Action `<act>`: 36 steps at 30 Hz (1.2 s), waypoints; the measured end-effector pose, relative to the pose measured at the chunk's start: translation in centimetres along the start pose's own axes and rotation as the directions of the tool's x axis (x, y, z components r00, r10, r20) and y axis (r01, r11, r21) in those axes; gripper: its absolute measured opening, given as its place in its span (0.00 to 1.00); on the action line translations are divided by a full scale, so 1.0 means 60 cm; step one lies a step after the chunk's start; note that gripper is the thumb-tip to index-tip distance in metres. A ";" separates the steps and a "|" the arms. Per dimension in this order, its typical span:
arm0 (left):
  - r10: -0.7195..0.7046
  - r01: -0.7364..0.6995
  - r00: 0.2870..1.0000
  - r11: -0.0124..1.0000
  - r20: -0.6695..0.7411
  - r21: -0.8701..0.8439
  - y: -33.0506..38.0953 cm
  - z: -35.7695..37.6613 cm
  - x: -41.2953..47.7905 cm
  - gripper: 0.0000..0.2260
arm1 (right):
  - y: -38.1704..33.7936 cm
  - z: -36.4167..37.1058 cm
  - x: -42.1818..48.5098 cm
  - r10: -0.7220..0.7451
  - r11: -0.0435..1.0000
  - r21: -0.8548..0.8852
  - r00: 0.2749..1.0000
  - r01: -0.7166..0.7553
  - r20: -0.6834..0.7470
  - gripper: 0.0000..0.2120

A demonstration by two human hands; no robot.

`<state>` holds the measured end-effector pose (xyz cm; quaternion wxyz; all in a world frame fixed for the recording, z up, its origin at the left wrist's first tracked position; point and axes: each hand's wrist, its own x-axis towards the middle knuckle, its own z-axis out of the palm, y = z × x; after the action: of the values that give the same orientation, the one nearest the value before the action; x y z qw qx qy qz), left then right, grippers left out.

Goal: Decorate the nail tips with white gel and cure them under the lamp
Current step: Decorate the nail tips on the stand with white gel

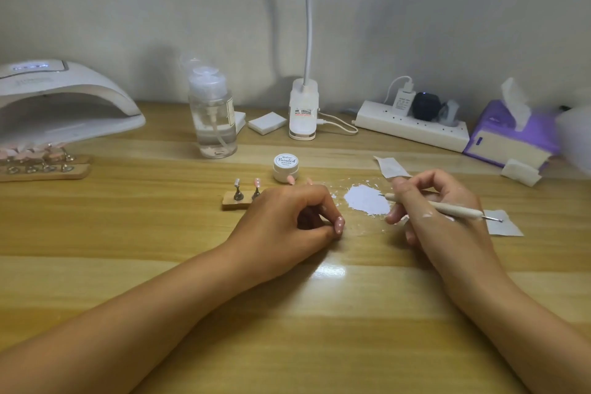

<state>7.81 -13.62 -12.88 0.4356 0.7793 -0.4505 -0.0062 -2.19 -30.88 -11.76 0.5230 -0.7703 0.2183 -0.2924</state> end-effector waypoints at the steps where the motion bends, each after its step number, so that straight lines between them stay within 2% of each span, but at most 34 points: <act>1: -0.005 0.005 1.000 1.000 -0.001 -0.002 0.000 0.000 0.000 0.07 | 0.003 0.000 0.001 0.016 1.000 -0.017 1.000 -0.016 0.001 0.11; 7: -0.015 0.015 1.000 1.000 0.002 -0.015 0.002 0.000 0.000 0.08 | 0.007 0.000 0.004 0.049 0.990 -0.137 0.997 -0.041 0.058 0.11; 19: -0.035 0.035 0.999 0.999 0.022 -0.023 0.005 -0.001 0.001 0.07 | 0.007 -0.002 0.008 0.050 0.993 -0.106 0.998 -0.045 0.044 0.10; 25: -0.035 0.035 0.999 0.999 0.018 -0.026 0.005 -0.001 0.001 0.07 | -0.014 -0.003 -0.007 -0.039 0.994 0.100 0.997 0.046 -0.068 0.11; 27: -0.035 0.036 0.999 0.999 0.017 -0.022 0.005 -0.001 0.000 0.06 | -0.027 0.003 -0.016 -0.028 0.980 0.197 0.999 0.033 -0.027 0.11; 30: -0.035 0.035 0.999 0.999 0.017 -0.017 0.006 -0.001 0.001 0.07 | -0.032 0.020 -0.030 0.051 0.946 0.314 0.994 -0.078 0.093 0.13; 36: -0.032 0.032 0.999 0.999 0.005 -0.007 0.008 -0.003 0.001 0.07 | -0.027 0.028 -0.035 0.081 0.939 0.320 0.985 -0.128 0.155 0.12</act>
<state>7.60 -13.65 -12.44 0.4370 0.7848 -0.4392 -0.0167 -2.55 -27.79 -11.17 0.6730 -0.6779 0.1701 -0.2420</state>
